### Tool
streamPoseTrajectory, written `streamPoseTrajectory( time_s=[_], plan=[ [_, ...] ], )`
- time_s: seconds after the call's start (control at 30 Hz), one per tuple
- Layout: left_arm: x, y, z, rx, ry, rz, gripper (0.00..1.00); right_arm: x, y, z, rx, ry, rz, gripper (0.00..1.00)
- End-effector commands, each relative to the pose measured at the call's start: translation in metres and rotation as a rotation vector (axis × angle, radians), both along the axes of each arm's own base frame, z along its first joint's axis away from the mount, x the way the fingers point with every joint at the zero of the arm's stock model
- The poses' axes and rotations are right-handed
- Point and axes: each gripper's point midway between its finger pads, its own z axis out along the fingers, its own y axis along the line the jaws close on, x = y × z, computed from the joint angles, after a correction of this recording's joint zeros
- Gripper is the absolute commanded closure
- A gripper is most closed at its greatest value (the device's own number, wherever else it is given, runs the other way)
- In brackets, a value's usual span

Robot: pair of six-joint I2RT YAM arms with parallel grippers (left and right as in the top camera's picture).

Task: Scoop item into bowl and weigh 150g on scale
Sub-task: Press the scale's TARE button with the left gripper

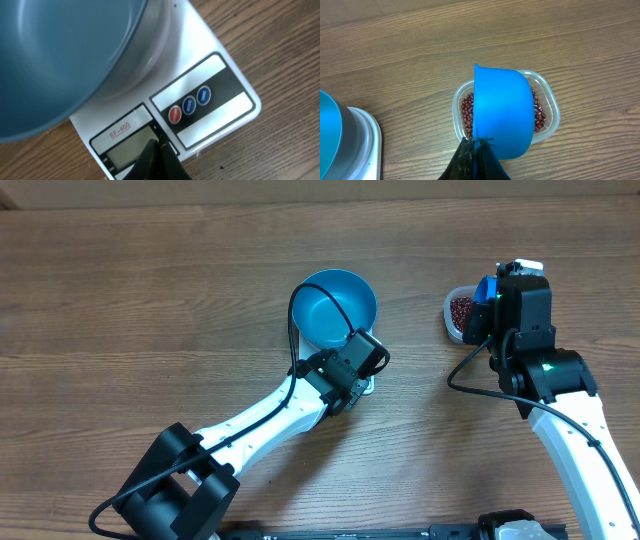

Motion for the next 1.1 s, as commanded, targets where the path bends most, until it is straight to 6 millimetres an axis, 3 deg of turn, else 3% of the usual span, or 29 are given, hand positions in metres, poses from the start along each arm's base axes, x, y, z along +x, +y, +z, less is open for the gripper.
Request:
streamPoseTrajectory(
  time_s=[0.0, 0.2, 0.87, 1.07],
  plan=[
    [0.005, -0.005, -0.007, 0.035, -0.025, -0.062, 0.95, 0.005, -0.001, 0.015, 0.007, -0.039, -0.007, 0.96],
    [0.008, -0.007, -0.022, 0.086, -0.023, -0.133, 0.95, 0.005, -0.001, 0.015, 0.009, -0.039, -0.008, 0.96],
    [0.010, -0.012, -0.020, 0.079, -0.034, -0.157, 0.96, 0.006, 0.000, 0.015, 0.013, -0.043, -0.011, 0.96],
    [0.004, -0.010, -0.028, 0.073, -0.009, -0.168, 0.96, 0.006, 0.000, 0.015, 0.013, -0.043, -0.011, 0.96]
  ],
)
